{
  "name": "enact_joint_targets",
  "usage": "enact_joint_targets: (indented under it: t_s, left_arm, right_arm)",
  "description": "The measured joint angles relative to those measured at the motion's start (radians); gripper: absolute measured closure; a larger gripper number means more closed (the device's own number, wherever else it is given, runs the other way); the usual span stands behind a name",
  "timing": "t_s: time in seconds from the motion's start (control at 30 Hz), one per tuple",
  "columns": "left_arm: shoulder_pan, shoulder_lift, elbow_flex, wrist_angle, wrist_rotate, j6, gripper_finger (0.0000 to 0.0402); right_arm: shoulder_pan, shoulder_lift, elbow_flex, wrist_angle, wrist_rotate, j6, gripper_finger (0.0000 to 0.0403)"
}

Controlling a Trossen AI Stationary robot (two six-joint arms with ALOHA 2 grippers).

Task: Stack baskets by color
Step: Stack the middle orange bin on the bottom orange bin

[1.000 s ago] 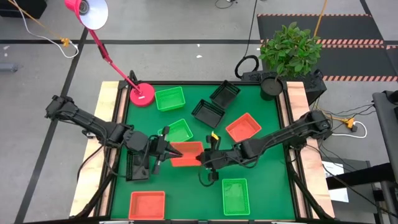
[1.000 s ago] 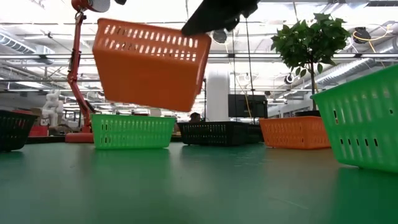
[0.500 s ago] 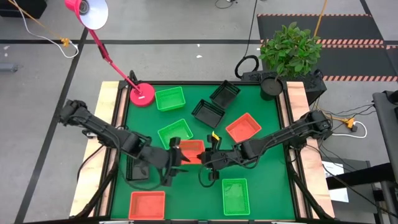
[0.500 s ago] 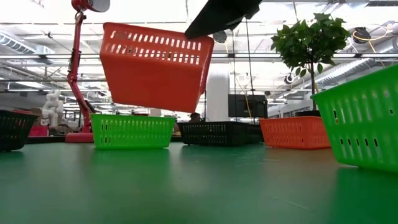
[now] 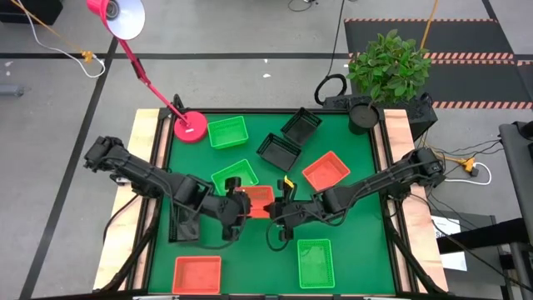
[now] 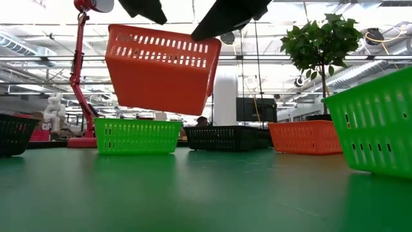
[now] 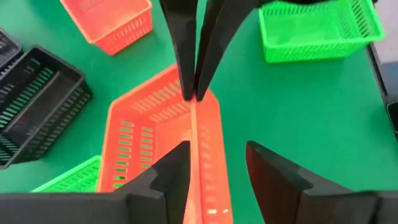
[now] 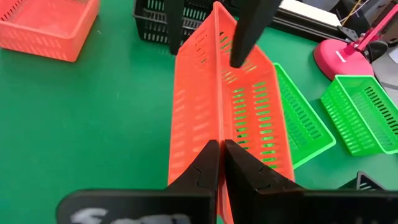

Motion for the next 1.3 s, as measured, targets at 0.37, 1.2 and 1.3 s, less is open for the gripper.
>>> enact_joint_targets:
  t_s: [0.37,1.2,1.3]
  left_arm:
    - [0.003,0.000,-0.001,-0.038,-0.015,-0.026,0.0275]
    - [-0.027,0.019,0.007,-0.065,0.018,0.020,0.0390]
    - [-0.075,0.017,0.027,-0.065,0.005,-0.006,0.0391]
  right_arm:
    - [0.000,0.000,0.000,0.014,0.000,-0.006,0.0397]
    - [0.049,-0.001,0.000,0.091,0.051,-0.140,0.0390]
    - [0.076,-0.035,0.000,0.083,0.037,-0.131,0.0366]
